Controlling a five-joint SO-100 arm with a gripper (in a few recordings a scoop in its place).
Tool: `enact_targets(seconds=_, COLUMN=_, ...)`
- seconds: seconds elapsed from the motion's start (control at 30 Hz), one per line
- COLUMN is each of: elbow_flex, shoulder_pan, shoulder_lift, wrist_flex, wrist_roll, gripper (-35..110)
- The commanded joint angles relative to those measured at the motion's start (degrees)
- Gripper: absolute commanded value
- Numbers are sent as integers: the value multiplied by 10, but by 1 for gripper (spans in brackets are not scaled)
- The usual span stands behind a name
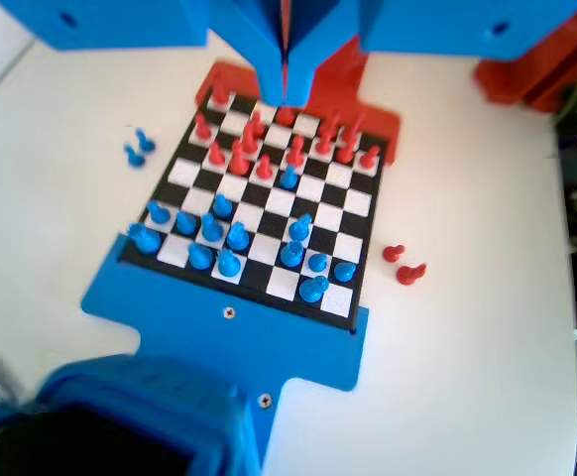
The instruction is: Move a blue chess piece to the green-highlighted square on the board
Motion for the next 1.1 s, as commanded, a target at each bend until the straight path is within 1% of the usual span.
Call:
enact_targets(seconds=0.0, elbow_flex=-40, shoulder_pan=-4, shoulder_lift=72, wrist_flex=27, wrist_roll=21, gripper=1)
enact_targets(seconds=0.1, elbow_flex=-28, shoulder_pan=-15, shoulder_lift=119, wrist_flex=25, wrist_roll=57, gripper=1)
enact_targets(seconds=0.23, elbow_flex=4, shoulder_pan=-29, shoulder_lift=187, wrist_flex=22, wrist_roll=73, gripper=1)
enact_targets(seconds=0.5, elbow_flex=99, shoulder_pan=-63, shoulder_lift=323, wrist_flex=-42, wrist_roll=123, gripper=1)
enact_targets(seconds=0.63, elbow_flex=130, shoulder_pan=-65, shoulder_lift=368, wrist_flex=-81, wrist_roll=127, gripper=1)
enact_targets(seconds=0.7, elbow_flex=141, shoulder_pan=-65, shoulder_lift=392, wrist_flex=-84, wrist_roll=127, gripper=1)
enact_targets(seconds=1.07, elbow_flex=142, shoulder_pan=-66, shoulder_lift=402, wrist_flex=-87, wrist_roll=132, gripper=2)
